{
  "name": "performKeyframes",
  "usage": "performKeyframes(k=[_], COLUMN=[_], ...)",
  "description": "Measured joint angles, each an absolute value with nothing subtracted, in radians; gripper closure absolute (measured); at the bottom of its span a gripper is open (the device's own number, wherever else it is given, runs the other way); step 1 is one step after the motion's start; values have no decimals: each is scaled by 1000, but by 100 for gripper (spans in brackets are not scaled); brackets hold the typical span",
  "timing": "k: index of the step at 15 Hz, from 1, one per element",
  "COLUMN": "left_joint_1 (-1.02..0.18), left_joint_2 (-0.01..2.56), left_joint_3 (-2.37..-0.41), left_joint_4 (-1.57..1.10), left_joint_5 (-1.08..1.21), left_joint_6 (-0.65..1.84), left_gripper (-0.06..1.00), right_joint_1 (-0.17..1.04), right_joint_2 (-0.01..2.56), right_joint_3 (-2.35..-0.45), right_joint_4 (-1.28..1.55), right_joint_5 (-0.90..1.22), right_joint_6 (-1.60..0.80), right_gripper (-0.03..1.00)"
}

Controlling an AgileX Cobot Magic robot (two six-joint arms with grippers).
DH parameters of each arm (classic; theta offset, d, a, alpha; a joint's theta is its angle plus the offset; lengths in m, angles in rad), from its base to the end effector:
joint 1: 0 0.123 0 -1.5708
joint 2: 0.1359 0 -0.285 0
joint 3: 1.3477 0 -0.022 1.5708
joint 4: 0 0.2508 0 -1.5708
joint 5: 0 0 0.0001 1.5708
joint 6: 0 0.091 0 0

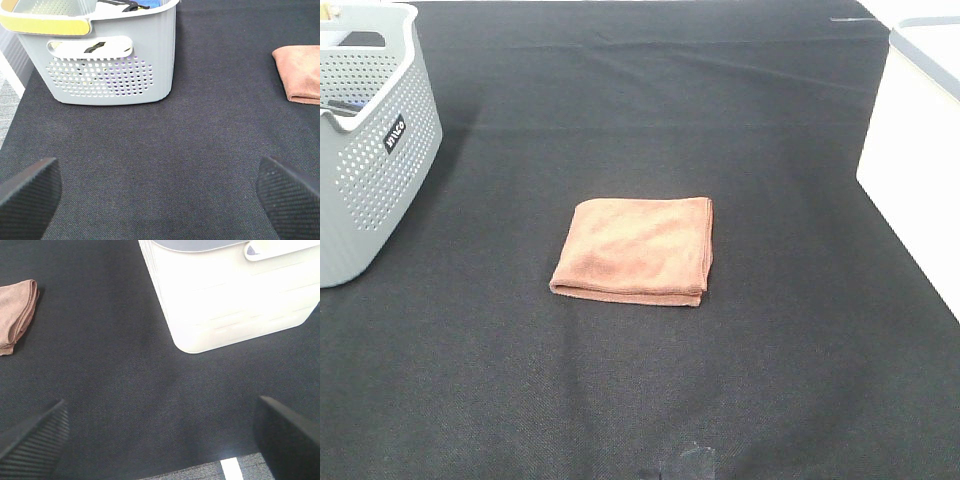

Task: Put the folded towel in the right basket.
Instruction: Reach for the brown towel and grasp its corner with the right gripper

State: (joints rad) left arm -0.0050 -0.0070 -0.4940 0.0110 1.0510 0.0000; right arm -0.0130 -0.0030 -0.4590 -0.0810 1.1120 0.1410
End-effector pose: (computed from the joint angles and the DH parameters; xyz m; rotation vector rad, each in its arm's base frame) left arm -0.0048 0.0009 0.2764 0.0046 2.0336 0.0100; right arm -0.0034 -0.0066 0.2620 0.1683 2.1241 -0.0232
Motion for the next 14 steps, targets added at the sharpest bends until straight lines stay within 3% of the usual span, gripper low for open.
performKeyframes(k=[6,14], left_joint_1=[-5,-5], left_joint_2=[-7,-7], left_joint_3=[-494,-494], left_joint_4=[11,13], left_joint_5=[1051,1051], left_joint_6=[0,0], left_gripper=[-5,-5], right_joint_1=[-13,-13], right_joint_2=[44,1019], right_joint_3=[-482,-987], right_joint_4=[-51,505], right_joint_5=[1117,1182], right_joint_6=[87,-205], right_gripper=[1,2])
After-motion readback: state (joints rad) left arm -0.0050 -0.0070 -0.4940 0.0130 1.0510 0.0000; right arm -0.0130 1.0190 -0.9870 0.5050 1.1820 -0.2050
